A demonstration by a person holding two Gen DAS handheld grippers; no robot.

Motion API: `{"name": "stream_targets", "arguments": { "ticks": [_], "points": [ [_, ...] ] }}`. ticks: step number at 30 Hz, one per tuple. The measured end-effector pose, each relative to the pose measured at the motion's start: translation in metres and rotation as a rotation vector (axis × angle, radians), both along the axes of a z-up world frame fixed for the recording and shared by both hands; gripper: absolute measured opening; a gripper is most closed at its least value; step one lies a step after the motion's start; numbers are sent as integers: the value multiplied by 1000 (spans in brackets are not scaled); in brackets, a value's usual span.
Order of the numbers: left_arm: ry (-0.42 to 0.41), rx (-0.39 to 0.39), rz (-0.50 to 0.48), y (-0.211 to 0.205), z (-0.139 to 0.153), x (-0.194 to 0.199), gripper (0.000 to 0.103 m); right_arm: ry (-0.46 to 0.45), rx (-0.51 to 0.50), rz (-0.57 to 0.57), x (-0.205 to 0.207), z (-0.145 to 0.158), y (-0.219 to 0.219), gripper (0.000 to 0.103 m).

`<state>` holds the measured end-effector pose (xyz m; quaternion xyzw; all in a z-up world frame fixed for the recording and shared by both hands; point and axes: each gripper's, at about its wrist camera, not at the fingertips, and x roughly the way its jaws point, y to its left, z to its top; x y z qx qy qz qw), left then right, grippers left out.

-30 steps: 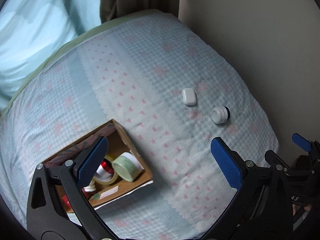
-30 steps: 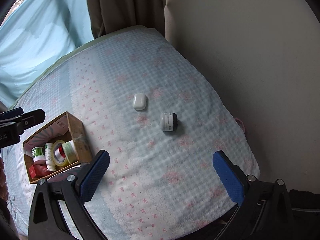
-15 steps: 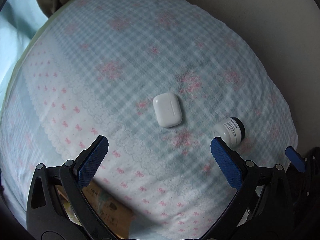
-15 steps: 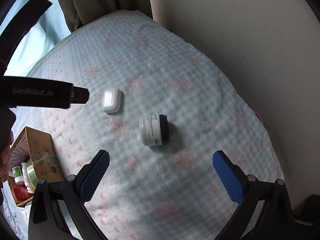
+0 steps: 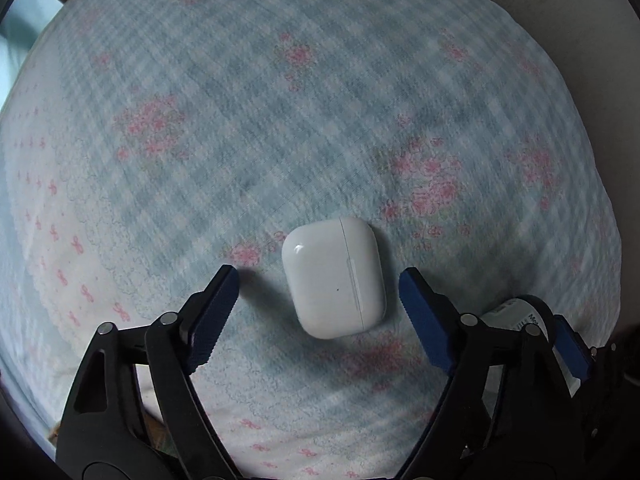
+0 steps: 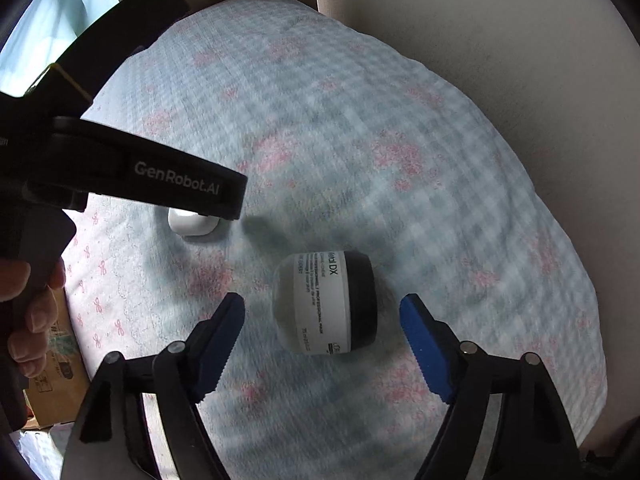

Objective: Organize rigid objects
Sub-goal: 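Grasp the white earbud case with the left gripper while the right grasps the black-lidded jar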

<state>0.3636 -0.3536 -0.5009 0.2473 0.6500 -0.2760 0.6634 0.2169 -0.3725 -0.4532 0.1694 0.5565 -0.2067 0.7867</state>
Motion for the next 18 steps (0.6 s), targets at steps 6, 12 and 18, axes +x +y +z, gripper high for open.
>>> {"name": "stream_targets", "arguments": {
  "ticks": [6,12,18],
  "points": [
    [-26,6,-8,-7,-5,-7,60,12,24,-15,13,-10,-5,60],
    [-12,-12,4,-14,0,-3,45,31,18,-56,15,-14,-9,48],
    [-10,-17,-1,-7,3,2,44,33,13,-49,14,-16,-11,48]
  ]
}}
